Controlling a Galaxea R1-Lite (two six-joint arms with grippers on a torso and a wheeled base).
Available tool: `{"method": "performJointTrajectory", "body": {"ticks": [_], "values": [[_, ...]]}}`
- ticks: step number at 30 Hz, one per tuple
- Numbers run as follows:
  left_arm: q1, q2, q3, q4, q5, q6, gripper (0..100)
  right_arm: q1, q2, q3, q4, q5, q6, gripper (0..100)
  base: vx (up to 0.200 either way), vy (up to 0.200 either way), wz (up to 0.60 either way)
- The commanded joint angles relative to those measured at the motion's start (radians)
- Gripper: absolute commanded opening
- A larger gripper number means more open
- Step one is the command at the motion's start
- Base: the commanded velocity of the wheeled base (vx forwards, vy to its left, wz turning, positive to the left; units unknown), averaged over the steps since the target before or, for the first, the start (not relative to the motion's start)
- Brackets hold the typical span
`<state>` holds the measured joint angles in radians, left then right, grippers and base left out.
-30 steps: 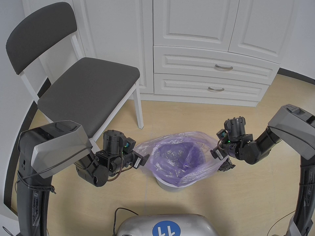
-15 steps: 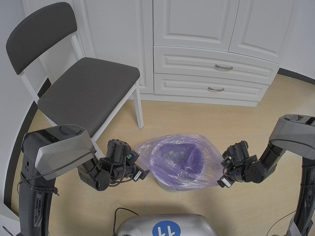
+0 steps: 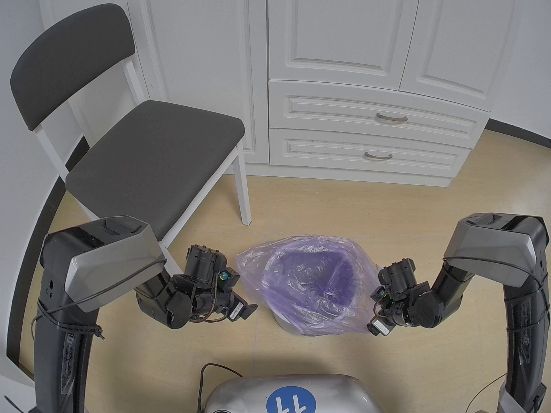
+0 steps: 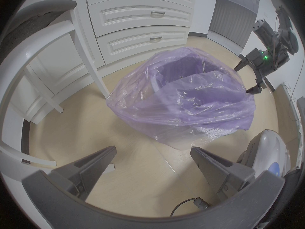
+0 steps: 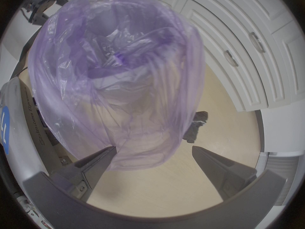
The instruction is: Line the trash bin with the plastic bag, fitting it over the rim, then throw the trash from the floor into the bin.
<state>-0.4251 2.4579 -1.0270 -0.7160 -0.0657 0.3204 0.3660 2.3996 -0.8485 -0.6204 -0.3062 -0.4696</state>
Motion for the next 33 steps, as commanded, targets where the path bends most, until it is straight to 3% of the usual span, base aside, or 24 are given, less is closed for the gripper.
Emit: {"method": "performJointTrajectory", "body": {"ticks": [1,9,23,30,33], "values": [[0.012,-0.005,-0.002,-0.008,-0.002,-0.001,100,0.045,0.069,-0.073,0.034,-0.004,0.0,100,0.0,0.0,0.0],[0.017,-0.019,-0.002,-0.014,-0.002,-0.003,100,0.059,0.115,-0.271,0.153,-0.014,0.025,100,0.0,0.0,0.0],[0.022,-0.017,0.004,-0.063,0.001,-0.001,100,-0.022,0.208,-0.549,0.139,-0.017,0.058,100,0.0,0.0,0.0],[0.017,-0.017,0.004,-0.066,0.001,0.0,100,-0.055,0.322,-0.801,0.134,-0.016,0.158,100,0.0,0.0,0.0],[0.014,-0.019,0.01,-0.079,0.001,0.0,100,-0.059,0.334,-0.831,0.133,-0.01,0.212,100,0.0,0.0,0.0]]}}
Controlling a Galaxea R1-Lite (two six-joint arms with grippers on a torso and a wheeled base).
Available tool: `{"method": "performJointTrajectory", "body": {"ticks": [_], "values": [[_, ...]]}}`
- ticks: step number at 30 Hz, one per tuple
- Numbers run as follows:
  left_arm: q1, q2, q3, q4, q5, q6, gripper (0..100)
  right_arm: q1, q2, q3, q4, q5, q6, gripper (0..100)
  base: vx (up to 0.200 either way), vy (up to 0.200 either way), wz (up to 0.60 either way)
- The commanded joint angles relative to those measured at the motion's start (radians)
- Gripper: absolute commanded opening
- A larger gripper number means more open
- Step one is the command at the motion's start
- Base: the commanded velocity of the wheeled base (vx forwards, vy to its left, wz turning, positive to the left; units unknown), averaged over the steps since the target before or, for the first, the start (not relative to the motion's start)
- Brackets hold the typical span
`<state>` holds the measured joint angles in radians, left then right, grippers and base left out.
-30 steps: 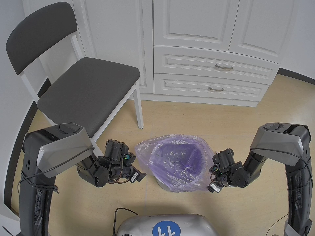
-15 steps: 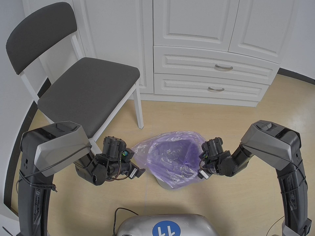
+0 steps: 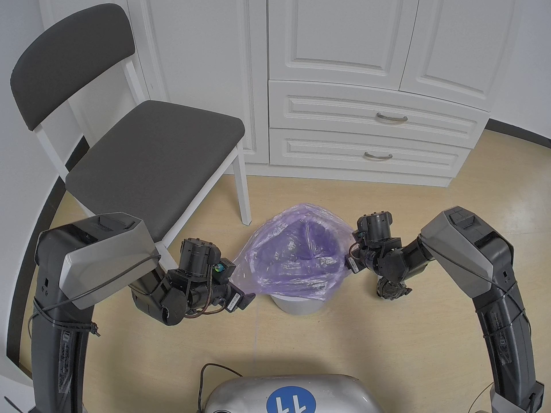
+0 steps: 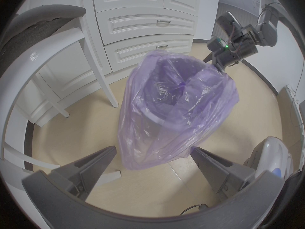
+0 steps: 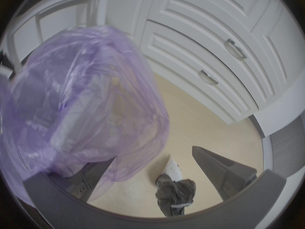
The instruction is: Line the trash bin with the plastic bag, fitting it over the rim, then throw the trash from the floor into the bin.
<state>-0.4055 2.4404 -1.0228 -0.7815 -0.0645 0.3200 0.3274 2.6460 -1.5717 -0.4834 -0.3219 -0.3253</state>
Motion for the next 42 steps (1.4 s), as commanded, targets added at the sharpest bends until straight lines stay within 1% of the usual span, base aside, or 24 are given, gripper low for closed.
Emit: {"method": "performJointTrajectory", "body": {"ticks": [1,4,5,6,7,8,11,16,19,21,22,23,27,28,30,31,32,33,35,36,37,38,40,42], "values": [[-0.006,-0.001,0.009,-0.022,0.0,0.001,100,-0.024,0.08,-0.094,-0.004,0.007,0.069,100,0.0,0.0,0.0],[-0.006,-0.003,0.021,-0.051,0.0,0.001,100,-0.047,0.011,-0.004,0.002,0.011,0.061,100,0.0,0.0,0.0],[-0.007,-0.006,0.027,-0.061,0.0,0.001,100,-0.054,-0.06,0.071,0.002,0.017,0.051,100,0.0,0.0,0.0],[-0.007,-0.006,0.027,-0.061,0.0,0.001,100,-0.054,-0.06,0.071,0.002,0.017,0.051,100,0.0,0.0,0.0],[-0.01,-0.021,0.041,-0.065,-0.001,0.002,100,-0.065,-0.166,0.164,0.006,0.047,0.025,100,0.0,0.0,0.0],[-0.013,-0.029,0.05,-0.065,-0.001,0.004,100,-0.068,-0.219,0.208,0.008,0.063,0.008,100,0.0,0.0,0.0],[-0.021,-0.044,0.069,-0.067,-0.003,0.014,100,-0.07,-0.324,0.272,0.014,0.086,-0.027,100,0.0,0.0,0.0],[-0.024,-0.07,0.101,-0.096,-0.005,0.027,100,-0.048,-0.432,0.348,0.019,0.086,-0.074,100,0.0,0.0,0.0],[-0.026,-0.081,0.115,-0.131,-0.005,0.028,100,0.001,-0.472,0.387,0.019,0.086,-0.08,100,0.0,0.0,0.0],[-0.024,-0.093,0.122,-0.136,-0.006,0.028,100,0.028,-0.482,0.403,0.019,0.086,-0.08,100,0.0,0.0,0.0],[-0.024,-0.093,0.122,-0.136,-0.006,0.028,100,0.028,-0.482,0.403,0.019,0.086,-0.08,100,0.0,0.0,0.0],[-0.024,-0.104,0.132,-0.136,-0.017,0.028,100,0.062,-0.486,0.417,0.017,0.086,-0.08,100,0.0,0.0,0.0],[-0.026,-0.129,0.155,-0.137,-0.058,0.031,100,0.147,-0.498,0.464,0.02,0.087,-0.084,100,0.0,0.0,0.0],[-0.029,-0.133,0.161,-0.14,-0.06,0.031,100,0.177,-0.494,0.486,0.025,0.087,-0.098,100,0.0,0.0,0.0],[-0.029,-0.132,0.165,-0.156,-0.06,0.033,100,0.203,-0.483,0.509,0.045,0.087,-0.13,100,0.0,0.0,0.0],[-0.029,-0.132,0.165,-0.156,-0.06,0.033,100,0.203,-0.483,0.509,0.045,0.087,-0.13,100,0.0,0.0,0.0],[-0.029,-0.132,0.17,-0.176,-0.06,0.033,100,0.213,-0.468,0.524,0.066,0.099,-0.162,100,0.0,0.0,0.0],[-0.029,-0.132,0.173,-0.185,-0.06,0.033,100,0.214,-0.462,0.536,0.072,0.116,-0.173,100,0.0,0.0,0.0],[-0.029,-0.133,0.174,-0.188,-0.06,0.033,100,0.216,-0.457,0.544,0.072,0.13,-0.181,100,0.0,0.0,0.0],[-0.029,-0.138,0.176,-0.193,-0.06,0.034,100,0.219,-0.442,0.556,0.072,0.181,-0.213,100,0.0,0.0,0.0],[-0.029,-0.139,0.176,-0.193,-0.061,0.04,100,0.219,-0.431,0.553,0.071,0.196,-0.225,100,0.0,0.0,0.0],[-0.029,-0.139,0.176,-0.193,-0.061,0.044,100,0.217,-0.428,0.552,0.071,0.198,-0.227,100,0.0,0.0,0.0],[-0.026,-0.133,0.174,-0.193,-0.061,0.057,100,0.214,-0.383,0.516,0.068,0.224,-0.244,100,0.0,0.0,0.0],[-0.026,-0.132,0.174,-0.193,-0.061,0.057,100,0.211,-0.354,0.481,0.074,0.225,-0.244,100,0.0,0.0,0.0]]}}
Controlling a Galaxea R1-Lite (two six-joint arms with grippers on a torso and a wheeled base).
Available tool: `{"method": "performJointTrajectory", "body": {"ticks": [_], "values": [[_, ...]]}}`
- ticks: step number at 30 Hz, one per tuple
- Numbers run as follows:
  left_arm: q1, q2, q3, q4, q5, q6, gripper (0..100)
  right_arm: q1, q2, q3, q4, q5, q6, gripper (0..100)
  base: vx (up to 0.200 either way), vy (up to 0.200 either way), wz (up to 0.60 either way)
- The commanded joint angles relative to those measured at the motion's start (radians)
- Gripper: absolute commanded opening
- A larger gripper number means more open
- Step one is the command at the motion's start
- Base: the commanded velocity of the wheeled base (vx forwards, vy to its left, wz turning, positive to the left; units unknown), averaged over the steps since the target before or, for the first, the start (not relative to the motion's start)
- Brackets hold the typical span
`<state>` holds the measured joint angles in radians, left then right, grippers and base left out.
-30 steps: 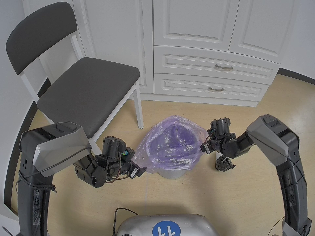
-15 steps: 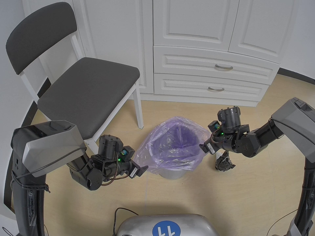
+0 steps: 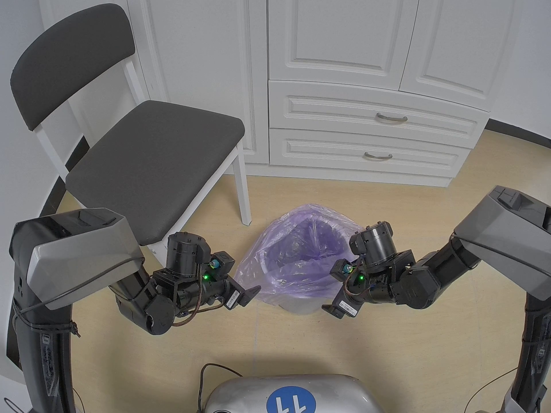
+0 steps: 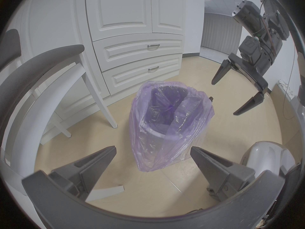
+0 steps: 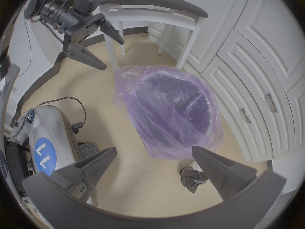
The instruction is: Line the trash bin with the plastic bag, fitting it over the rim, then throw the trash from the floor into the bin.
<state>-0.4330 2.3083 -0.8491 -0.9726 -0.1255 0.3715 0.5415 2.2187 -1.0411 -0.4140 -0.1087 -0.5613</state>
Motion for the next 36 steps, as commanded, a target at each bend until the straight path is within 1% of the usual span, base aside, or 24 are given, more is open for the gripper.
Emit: {"method": "performJointTrajectory", "body": {"ticks": [1,10,16,17,19,23,27,33,34,36], "values": [[0.003,0.0,0.001,-0.002,0.0,0.006,100,-0.005,0.084,-0.062,0.006,0.014,-0.008,100,0.0,0.0,0.0],[0.003,0.003,-0.005,-0.002,0.0,0.006,100,-0.012,0.18,-0.192,0.004,0.012,-0.003,100,0.0,0.0,0.0],[0.003,-0.003,-0.004,-0.002,0.0,0.006,100,-0.018,0.2,-0.223,0.003,0.011,0.003,100,0.0,0.0,0.0],[0.003,-0.003,-0.002,-0.002,0.0,0.006,100,-0.018,0.191,-0.217,0.003,0.007,0.009,0,0.0,0.0,0.0],[0.003,-0.004,-0.002,-0.002,0.0,0.006,100,-0.015,0.17,-0.206,0.004,0.006,0.015,0,0.0,0.0,0.0],[0.005,-0.009,-0.001,-0.002,-0.002,0.006,100,-0.008,0.062,-0.114,0.009,0.006,0.015,0,0.0,0.0,0.0],[0.005,-0.009,0.001,-0.003,-0.002,0.006,100,0.0,-0.016,-0.037,0.046,0.006,0.015,0,0.0,0.0,0.0],[0.005,-0.009,0.005,-0.029,-0.002,0.006,100,0.035,-0.053,0.044,0.043,0.003,0.023,0,0.0,0.0,0.0],[0.005,-0.009,0.01,-0.035,-0.002,0.006,100,0.06,-0.059,0.088,0.044,0.001,0.023,0,0.0,0.0,0.0],[0.003,-0.009,0.01,-0.035,-0.002,0.006,100,0.071,-0.036,0.104,0.044,0.0,0.024,0,0.0,0.0,0.0]]}}
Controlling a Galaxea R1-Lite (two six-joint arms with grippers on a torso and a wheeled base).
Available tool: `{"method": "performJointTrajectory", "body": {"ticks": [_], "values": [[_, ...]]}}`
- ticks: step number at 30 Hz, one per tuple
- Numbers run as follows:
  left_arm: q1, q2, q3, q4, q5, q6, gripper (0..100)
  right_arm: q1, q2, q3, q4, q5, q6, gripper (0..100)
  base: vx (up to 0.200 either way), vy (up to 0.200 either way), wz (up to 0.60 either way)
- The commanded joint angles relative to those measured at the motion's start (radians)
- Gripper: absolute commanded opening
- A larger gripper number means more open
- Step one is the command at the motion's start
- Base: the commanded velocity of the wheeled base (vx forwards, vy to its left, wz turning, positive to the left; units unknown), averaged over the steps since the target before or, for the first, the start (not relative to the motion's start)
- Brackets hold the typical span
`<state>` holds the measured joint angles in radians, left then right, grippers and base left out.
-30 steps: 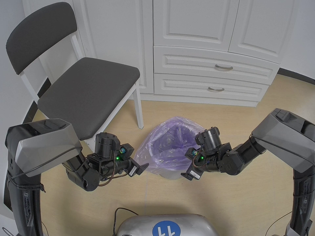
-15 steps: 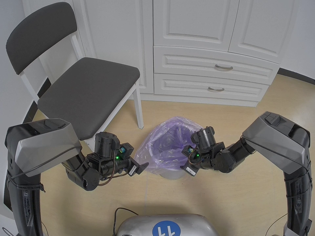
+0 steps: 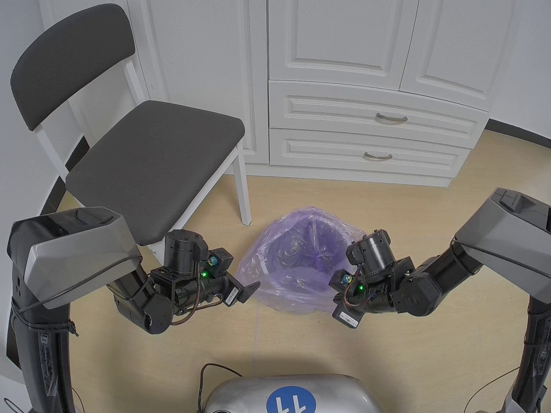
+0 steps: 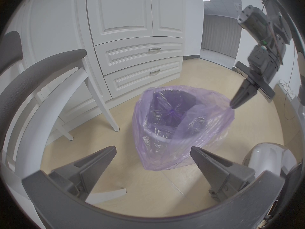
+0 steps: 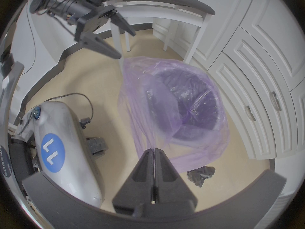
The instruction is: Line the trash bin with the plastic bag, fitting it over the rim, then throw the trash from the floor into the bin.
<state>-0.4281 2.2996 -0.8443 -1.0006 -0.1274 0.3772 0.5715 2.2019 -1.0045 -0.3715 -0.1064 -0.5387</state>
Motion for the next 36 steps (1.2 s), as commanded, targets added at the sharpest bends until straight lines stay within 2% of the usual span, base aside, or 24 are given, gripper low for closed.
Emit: {"method": "performJointTrajectory", "body": {"ticks": [1,6,11,16,22,23,28,29,31,36], "values": [[-0.001,0.0,0.007,-0.007,0.0,0.0,100,0.045,-0.001,0.072,-0.003,-0.003,0.005,0,0.0,0.0,0.0],[0.0,0.0,0.008,-0.009,-0.001,0.0,100,0.08,0.087,0.07,-0.007,-0.004,0.048,0,0.0,0.0,0.0],[-0.001,0.011,-0.001,-0.01,0.0,-0.001,100,0.079,0.223,-0.062,-0.006,-0.018,0.082,0,0.0,0.0,0.0],[-0.001,0.012,-0.007,-0.01,-0.001,-0.003,100,0.071,0.272,-0.18,0.045,-0.029,0.118,0,0.0,0.0,0.0],[-0.001,0.027,-0.039,-0.01,0.006,-0.012,100,0.09,0.24,-0.157,0.052,-0.064,0.137,0,0.0,0.0,0.0],[0.0,0.034,-0.05,-0.009,0.008,-0.014,100,0.097,0.213,-0.132,0.049,-0.064,0.143,100,0.0,0.0,0.0],[0.0,0.06,-0.09,-0.009,0.015,-0.049,100,0.14,0.056,-0.039,0.049,-0.064,0.186,100,0.0,0.0,0.0],[0.0,0.081,-0.121,-0.01,0.046,-0.08,100,0.159,-0.045,0.02,0.051,-0.064,0.22,100,0.0,0.0,0.0],[0.0,0.098,-0.15,-0.01,0.068,-0.09,100,0.166,-0.122,0.063,0.048,-0.064,0.243,100,0.0,0.0,0.0],[0.022,0.139,-0.223,-0.006,0.141,-0.101,100,0.12,-0.278,0.129,0.045,-0.079,0.309,100,0.0,0.0,0.0]]}}
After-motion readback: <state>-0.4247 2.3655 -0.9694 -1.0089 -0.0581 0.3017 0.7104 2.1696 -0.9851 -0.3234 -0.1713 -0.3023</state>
